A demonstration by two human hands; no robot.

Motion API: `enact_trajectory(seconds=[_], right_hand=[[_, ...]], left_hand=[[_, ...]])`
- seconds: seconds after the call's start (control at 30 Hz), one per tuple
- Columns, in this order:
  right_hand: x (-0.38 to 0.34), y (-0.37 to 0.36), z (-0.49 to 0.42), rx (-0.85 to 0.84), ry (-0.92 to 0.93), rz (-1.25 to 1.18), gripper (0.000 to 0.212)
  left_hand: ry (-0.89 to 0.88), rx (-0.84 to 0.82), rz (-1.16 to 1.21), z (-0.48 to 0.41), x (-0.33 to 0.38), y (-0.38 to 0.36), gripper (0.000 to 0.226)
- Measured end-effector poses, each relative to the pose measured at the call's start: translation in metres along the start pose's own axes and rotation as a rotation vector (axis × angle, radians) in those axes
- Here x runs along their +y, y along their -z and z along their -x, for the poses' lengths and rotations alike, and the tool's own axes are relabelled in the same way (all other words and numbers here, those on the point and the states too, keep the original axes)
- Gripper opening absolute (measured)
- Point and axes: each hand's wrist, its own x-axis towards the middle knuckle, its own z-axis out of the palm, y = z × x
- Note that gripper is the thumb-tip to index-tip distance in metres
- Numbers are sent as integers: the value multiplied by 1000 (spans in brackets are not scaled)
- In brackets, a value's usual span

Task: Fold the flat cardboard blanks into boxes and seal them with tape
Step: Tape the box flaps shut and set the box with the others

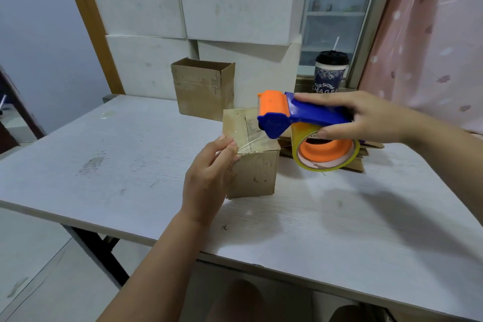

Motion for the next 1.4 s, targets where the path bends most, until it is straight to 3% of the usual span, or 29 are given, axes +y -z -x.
enact_trajectory(seconds=[0.43, 0.53, 0.7, 0.93, 1.13, 1.27, 1.4], right_hand=[[29, -38, 22, 182, 29, -34, 73], [37, -46, 23, 175, -48, -119, 72], [42, -45, 22, 210, -85, -271, 69], [33, -39, 23, 179, -76, -221, 69], [34, -39, 23, 173, -116, -132, 67], [35, -39, 22, 165, -112, -147, 73], [29, -37, 25, 162, -128, -214, 80]], left_hand=[[-10, 45, 26, 1, -3, -5, 14], [-2, 27, 33, 3, -5, -6, 15], [-6, -69, 24, 4, -1, -7, 36], [37, -59, -34, -7, 11, -9, 30], [2, -213, -343, -33, 39, -6, 59], [9, -479, -505, -35, 53, -8, 62], [78, -478, -539, -31, 60, -12, 63]])
